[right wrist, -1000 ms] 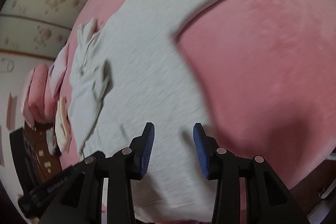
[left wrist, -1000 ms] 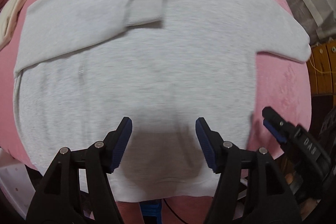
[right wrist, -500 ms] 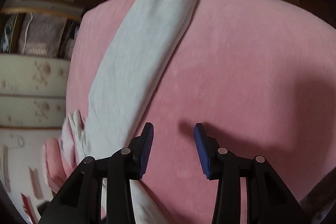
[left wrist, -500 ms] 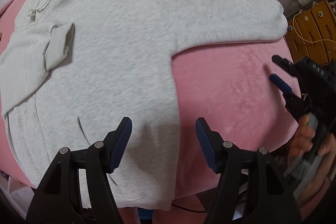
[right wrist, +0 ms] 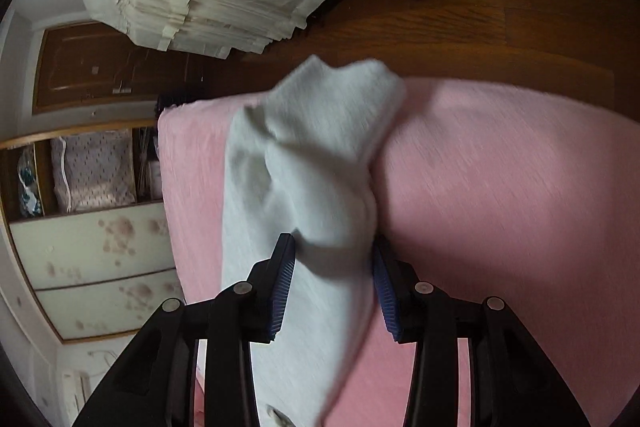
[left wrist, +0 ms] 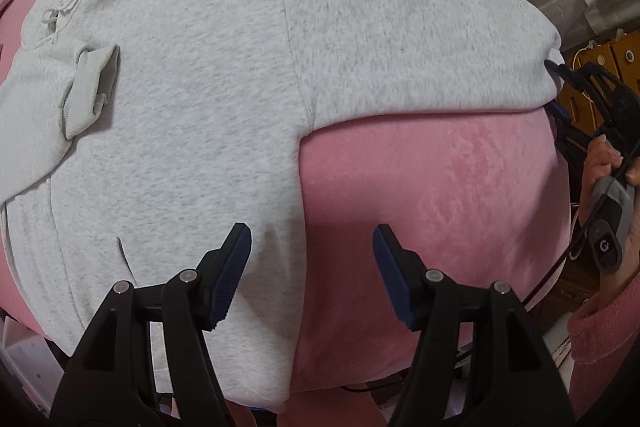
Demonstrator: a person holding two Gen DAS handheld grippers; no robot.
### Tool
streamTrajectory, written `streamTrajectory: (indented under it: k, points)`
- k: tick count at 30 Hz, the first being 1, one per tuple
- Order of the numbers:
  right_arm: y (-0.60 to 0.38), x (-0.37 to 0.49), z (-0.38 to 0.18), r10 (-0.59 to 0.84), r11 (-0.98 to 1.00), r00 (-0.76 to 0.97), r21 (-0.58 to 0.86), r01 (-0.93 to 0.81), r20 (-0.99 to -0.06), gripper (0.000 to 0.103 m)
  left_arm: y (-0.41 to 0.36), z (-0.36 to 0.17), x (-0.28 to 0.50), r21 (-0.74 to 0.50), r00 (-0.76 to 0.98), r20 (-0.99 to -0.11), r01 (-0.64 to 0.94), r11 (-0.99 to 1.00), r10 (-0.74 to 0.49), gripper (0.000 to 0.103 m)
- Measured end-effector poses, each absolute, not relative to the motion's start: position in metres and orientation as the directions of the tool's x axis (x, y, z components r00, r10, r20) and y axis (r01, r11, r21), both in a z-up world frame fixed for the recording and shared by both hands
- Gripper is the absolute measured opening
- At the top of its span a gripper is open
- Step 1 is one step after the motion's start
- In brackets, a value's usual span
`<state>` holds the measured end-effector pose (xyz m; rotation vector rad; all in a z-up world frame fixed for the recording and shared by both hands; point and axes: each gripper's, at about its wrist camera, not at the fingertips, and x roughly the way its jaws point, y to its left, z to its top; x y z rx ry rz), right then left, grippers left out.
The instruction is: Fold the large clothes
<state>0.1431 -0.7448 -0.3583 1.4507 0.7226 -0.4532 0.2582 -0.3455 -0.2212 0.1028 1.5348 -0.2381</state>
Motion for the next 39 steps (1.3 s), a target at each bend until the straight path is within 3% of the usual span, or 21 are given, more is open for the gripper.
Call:
streamTrajectory:
  k: [2,4,14,19,22,27,34,39]
  points:
    - [-0.756,0.145,-0.355,0.126,0.106,0.707,0.718,0.688,-0.696,0.016,-0.344,-0.218,0.261,-0.08,0.031,-0.996,0.208,0.975,-0.088,0.06]
    - [-0.758,0.146,-0.35,0.089,0.131,0.716,0.721,0.681,-0.693,0.01,-0.34,-0.215,0.263,-0.085,0.04,-0.995,0.191,0.978,-0.094,0.06]
    - [-0.699,0.202,-0.252,-0.159,0.403,0.727,0.629,0.665,-0.668,0.009,-0.273,-0.208,0.256,-0.118,0.074,-0.99,0.065,0.991,-0.122,0.06]
    - [-0.636,0.248,-0.175,-0.267,0.664,0.778,0.477,0.576,-0.569,0.009,-0.209,-0.198,0.244,-0.171,0.121,-0.979,-0.059,0.984,-0.163,0.06]
    - [-0.593,0.275,-0.141,-0.253,0.788,0.833,0.395,0.472,-0.492,0.009,-0.171,-0.188,0.238,-0.194,0.165,-0.972,-0.153,0.969,-0.168,0.06]
    - [-0.506,0.324,-0.119,-0.086,0.932,0.897,0.284,0.226,-0.433,0.009,-0.108,-0.182,0.229,-0.284,0.239,-0.945,-0.258,0.923,-0.224,0.06]
    - [-0.39,0.386,-0.173,0.177,0.971,0.815,0.232,-0.054,-0.551,0.009,-0.039,-0.172,0.219,-0.304,0.33,-0.923,-0.318,0.898,-0.195,0.06]
    - [-0.325,0.427,-0.276,0.186,0.98,0.599,0.1,-0.174,-0.779,0.009,-0.01,-0.184,0.211,-0.269,0.285,-0.942,-0.327,0.906,-0.177,0.06]
